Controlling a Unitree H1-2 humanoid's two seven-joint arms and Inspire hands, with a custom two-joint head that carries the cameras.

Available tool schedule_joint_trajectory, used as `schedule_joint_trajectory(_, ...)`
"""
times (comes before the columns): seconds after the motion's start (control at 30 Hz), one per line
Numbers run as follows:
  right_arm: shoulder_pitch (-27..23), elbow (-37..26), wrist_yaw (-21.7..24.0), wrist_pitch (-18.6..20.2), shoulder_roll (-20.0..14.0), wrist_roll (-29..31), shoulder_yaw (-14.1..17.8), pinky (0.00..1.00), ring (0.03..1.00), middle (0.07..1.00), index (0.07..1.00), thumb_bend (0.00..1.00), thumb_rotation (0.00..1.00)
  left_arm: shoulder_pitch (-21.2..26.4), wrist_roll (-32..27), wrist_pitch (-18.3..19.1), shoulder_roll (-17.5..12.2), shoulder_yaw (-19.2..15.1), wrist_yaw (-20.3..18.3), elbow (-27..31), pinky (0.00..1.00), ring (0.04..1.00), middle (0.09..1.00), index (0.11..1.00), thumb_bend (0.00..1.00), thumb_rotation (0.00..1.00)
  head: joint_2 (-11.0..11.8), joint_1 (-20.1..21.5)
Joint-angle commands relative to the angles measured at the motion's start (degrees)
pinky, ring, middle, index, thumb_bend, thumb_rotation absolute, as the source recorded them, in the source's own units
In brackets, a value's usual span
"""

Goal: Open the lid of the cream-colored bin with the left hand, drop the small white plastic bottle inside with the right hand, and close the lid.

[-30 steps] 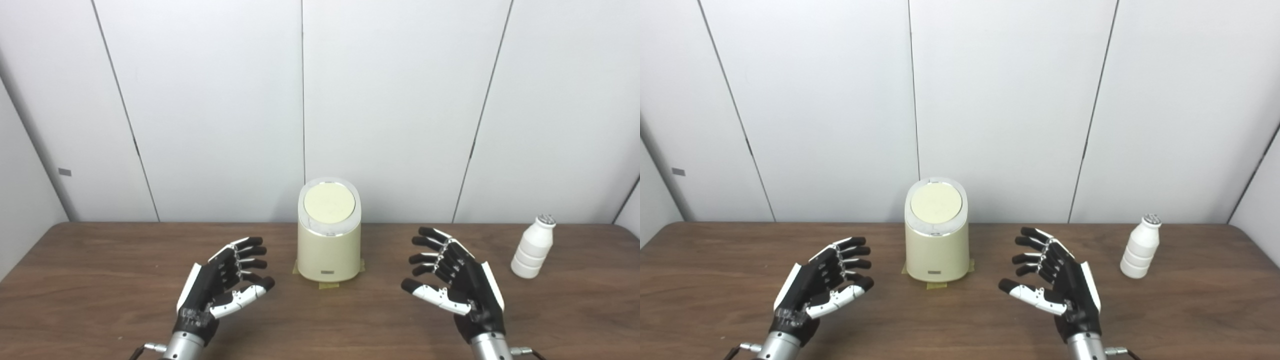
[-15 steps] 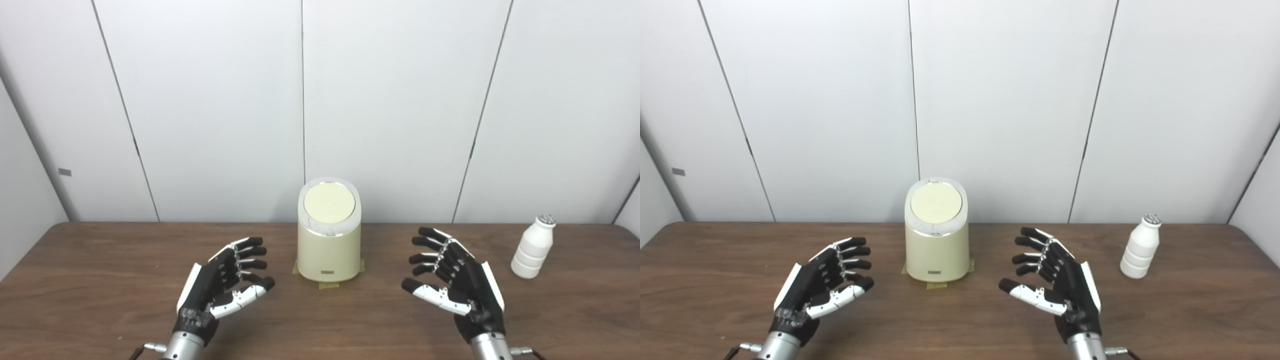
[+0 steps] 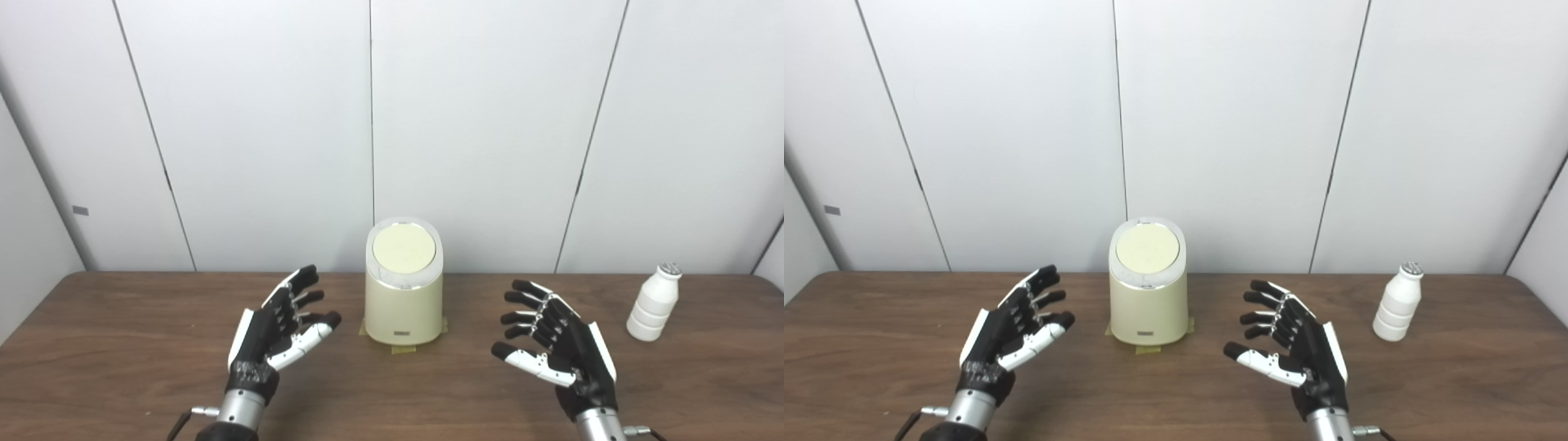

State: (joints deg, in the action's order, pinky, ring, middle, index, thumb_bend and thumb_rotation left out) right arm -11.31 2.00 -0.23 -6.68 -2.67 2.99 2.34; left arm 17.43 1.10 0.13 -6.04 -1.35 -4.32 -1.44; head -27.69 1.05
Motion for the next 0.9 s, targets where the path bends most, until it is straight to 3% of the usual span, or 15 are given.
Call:
schedule_joint_trajectory(0.0,-2.13,-1.78,0.38,-2.03,-0.11,0.24,0.09,0.5,0.587,0.706,0.718,0.79,0.17,5.65,3.02,0.57,-1.15,0.72,0.83,0.8,0.86,0.954,0.994,0.995,0.83,0.37,-0.06,0.0)
schedule_joint_trajectory(0.07,-2.11,-1.8,0.35,-1.83,-0.14,0.11,0.12,0.5,0.589,0.703,0.716,0.79,0.17,8.35,3.62,2.66,-1.42,1.03,0.85,0.32,0.96,0.989,0.999,0.999,0.86,0.37,-0.05,-0.1)
schedule_joint_trajectory(0.17,-2.22,-1.27,0.54,-2.18,-0.24,0.42,0.26,0.48,0.588,0.706,0.719,0.79,0.17,12.1,4.22,5.4,-1.42,1.26,0.85,-0.4,0.99,0.999,1.0,1.0,0.88,0.34,-0.09,-0.16)
schedule_joint_trajectory(0.43,-2.06,-1.47,0.5,-2.12,-0.21,0.01,0.13,0.5,0.591,0.715,0.725,0.78,0.16,19.48,8.06,10.02,-1.2,2.92,2.0,-3.46,0.97,1.0,1.0,1.0,0.92,0.3,-0.23,-0.1)
schedule_joint_trajectory(0.5,-2.1,-1.38,0.44,-2.2,-0.24,-0.14,0.13,0.5,0.59,0.713,0.725,0.78,0.17,21.33,10.29,9.77,-1.3,4.0,2.95,-5.1,0.95,1.0,1.0,1.0,0.93,0.31,-0.34,-0.06)
schedule_joint_trajectory(0.67,-2.17,-1.52,0.39,-2.33,-0.06,0.17,0.24,0.49,0.583,0.715,0.725,0.79,0.17,24.32,13.62,8.18,-1.73,6.16,3.85,-9.35,1.0,1.0,1.0,1.0,0.94,0.32,-0.46,0.09)
schedule_joint_trajectory(0.87,-2.33,-1.19,0.42,-2.72,0.03,0.39,0.35,0.47,0.577,0.714,0.725,0.79,0.17,26.22,17.61,4.65,-2.21,8.58,5.66,-13.72,1.0,1.0,1.0,1.0,0.92,0.25,-0.6,0.28)
